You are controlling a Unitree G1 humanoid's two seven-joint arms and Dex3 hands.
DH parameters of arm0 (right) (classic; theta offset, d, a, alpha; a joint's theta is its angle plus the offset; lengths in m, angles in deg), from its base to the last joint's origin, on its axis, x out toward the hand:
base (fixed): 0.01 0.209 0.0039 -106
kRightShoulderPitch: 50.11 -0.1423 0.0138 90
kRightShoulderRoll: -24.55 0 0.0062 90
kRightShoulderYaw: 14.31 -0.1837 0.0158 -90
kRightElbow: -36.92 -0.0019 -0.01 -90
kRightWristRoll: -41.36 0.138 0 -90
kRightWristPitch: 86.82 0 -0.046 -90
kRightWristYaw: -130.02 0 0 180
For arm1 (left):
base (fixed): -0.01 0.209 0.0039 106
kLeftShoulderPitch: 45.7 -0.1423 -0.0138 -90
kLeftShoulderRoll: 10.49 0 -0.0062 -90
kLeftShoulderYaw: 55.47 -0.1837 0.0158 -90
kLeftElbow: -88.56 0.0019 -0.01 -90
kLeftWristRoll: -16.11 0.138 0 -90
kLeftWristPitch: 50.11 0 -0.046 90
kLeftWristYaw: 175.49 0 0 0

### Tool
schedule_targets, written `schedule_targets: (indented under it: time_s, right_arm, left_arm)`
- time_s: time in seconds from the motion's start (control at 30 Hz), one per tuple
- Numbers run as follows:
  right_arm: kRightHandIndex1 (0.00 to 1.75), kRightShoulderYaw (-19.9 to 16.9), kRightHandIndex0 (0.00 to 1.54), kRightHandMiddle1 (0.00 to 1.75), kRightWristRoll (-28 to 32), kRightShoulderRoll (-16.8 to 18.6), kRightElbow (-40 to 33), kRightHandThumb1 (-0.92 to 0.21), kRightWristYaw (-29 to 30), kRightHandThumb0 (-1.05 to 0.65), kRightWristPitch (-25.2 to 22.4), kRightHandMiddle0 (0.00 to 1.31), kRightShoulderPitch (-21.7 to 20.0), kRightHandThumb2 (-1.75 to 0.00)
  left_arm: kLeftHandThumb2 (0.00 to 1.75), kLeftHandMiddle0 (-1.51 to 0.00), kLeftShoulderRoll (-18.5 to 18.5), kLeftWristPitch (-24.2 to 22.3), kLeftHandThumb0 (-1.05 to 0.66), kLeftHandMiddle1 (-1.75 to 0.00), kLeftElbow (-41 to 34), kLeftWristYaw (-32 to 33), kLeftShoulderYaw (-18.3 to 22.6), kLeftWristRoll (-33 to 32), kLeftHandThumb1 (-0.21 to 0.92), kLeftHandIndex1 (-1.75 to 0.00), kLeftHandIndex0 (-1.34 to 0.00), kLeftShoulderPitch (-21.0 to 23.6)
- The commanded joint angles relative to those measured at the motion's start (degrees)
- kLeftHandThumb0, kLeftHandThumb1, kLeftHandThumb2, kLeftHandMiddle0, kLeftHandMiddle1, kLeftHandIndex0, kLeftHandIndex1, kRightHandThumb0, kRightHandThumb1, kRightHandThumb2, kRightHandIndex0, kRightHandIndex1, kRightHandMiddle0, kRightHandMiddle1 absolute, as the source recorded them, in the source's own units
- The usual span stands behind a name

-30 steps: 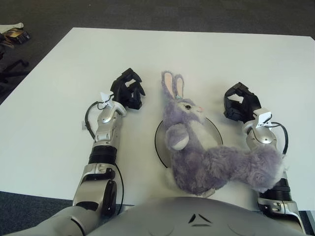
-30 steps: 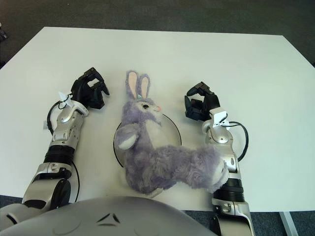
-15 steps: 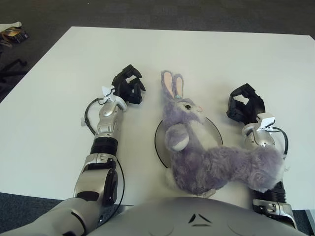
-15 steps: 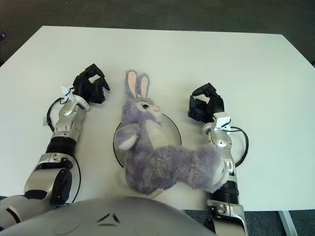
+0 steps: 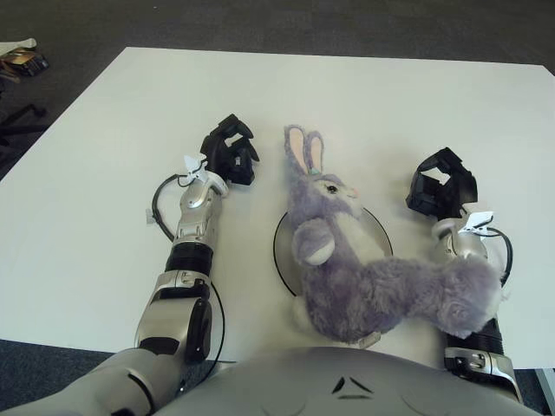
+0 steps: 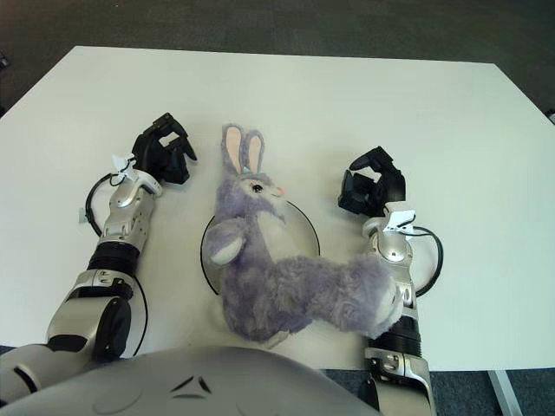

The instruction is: Put the doll into the plate.

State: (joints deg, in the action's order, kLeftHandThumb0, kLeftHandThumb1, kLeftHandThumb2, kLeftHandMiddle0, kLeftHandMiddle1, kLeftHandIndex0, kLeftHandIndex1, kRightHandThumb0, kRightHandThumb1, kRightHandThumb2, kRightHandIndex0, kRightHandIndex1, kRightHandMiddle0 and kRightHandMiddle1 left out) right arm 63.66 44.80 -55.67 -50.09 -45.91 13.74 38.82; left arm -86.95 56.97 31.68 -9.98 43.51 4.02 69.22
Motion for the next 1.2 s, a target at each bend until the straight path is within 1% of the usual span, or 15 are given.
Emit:
schedule_targets:
  time_s: [0.0,0.23,0.53,0.87,1.17]
  right_arm:
    - [1.75,0.0,1.3,1.75,0.3,2.5,3.8,-0.22,0.6,-0.52,2.7,0.69,2.8,-1.43]
    - [1.75,0.0,1.3,1.75,0.5,2.6,5.1,-0.2,0.7,-0.53,5.2,0.71,2.5,-1.46]
    - [1.75,0.2,1.31,1.75,0.4,2.8,5.5,-0.18,1.1,-0.54,5.8,0.73,2.3,-1.48]
    - [1.75,0.3,1.32,1.75,0.1,2.5,4.0,-0.19,2.3,-0.53,2.3,0.72,2.7,-1.47]
    - [1.75,0.3,1.31,1.75,-0.3,2.5,2.0,-0.21,3.8,-0.53,-2.1,0.71,2.9,-1.45]
  left_arm:
    - [1.75,-0.9,-0.2,-1.2,-0.01,-1.75,2.0,1.7,0.0,1.1,-0.08,-1.69,-0.71,-0.9]
    - [1.75,-0.9,-0.1,-1.3,-0.01,-1.75,2.2,2.3,0.2,1.2,-0.08,-1.68,-0.72,-0.9]
    - [1.75,-0.9,-0.1,-2.8,-0.01,-1.75,1.2,2.5,0.6,0.6,-0.08,-1.69,-0.72,-1.3]
    - [1.75,-0.9,0.9,-0.5,-0.01,-1.75,1.0,2.7,1.0,0.6,-0.07,-1.7,-0.71,-1.8]
    - [1.75,-0.89,1.7,-3.7,-0.01,-1.75,-1.6,5.7,1.4,0.8,-0.07,-1.73,-0.69,-2.7]
